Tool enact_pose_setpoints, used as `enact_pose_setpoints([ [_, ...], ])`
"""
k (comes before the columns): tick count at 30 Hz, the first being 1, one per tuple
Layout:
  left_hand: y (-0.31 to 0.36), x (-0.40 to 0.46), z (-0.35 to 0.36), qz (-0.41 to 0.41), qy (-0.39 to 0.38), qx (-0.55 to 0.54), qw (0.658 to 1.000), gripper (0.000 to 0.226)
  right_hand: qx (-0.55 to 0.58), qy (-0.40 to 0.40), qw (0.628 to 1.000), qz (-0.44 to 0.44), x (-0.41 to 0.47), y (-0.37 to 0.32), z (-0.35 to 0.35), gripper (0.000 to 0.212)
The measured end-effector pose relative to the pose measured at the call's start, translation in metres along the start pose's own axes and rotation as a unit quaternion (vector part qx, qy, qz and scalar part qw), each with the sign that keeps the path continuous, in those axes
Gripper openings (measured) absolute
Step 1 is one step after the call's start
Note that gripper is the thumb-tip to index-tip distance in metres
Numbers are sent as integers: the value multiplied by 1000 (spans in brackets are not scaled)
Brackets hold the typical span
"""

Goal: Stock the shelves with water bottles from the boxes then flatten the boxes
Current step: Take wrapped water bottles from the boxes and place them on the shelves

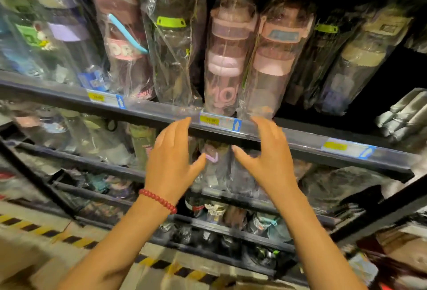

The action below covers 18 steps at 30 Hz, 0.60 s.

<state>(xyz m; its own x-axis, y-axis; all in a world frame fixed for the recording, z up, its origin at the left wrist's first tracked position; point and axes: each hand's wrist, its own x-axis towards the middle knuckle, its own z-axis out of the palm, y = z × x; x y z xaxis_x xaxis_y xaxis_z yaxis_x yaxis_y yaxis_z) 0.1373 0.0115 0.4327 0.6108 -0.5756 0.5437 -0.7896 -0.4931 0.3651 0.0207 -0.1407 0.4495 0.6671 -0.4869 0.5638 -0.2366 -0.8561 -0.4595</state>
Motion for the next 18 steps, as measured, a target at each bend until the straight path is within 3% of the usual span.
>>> enact_pose_setpoints([
  [4,-45,-59,-12,-38,-34,68,996,69,-23,-117,990,-76,-50,-40,44,61],
  [10,-123,-171,-48,-172,-118,135,969,75,-50,-227,959,-162,-127,-120,121,55],
  [18,-193,-321,-138,-370,-142,176,901,72,33,-369,900,-231,-206,-234,205,53],
])
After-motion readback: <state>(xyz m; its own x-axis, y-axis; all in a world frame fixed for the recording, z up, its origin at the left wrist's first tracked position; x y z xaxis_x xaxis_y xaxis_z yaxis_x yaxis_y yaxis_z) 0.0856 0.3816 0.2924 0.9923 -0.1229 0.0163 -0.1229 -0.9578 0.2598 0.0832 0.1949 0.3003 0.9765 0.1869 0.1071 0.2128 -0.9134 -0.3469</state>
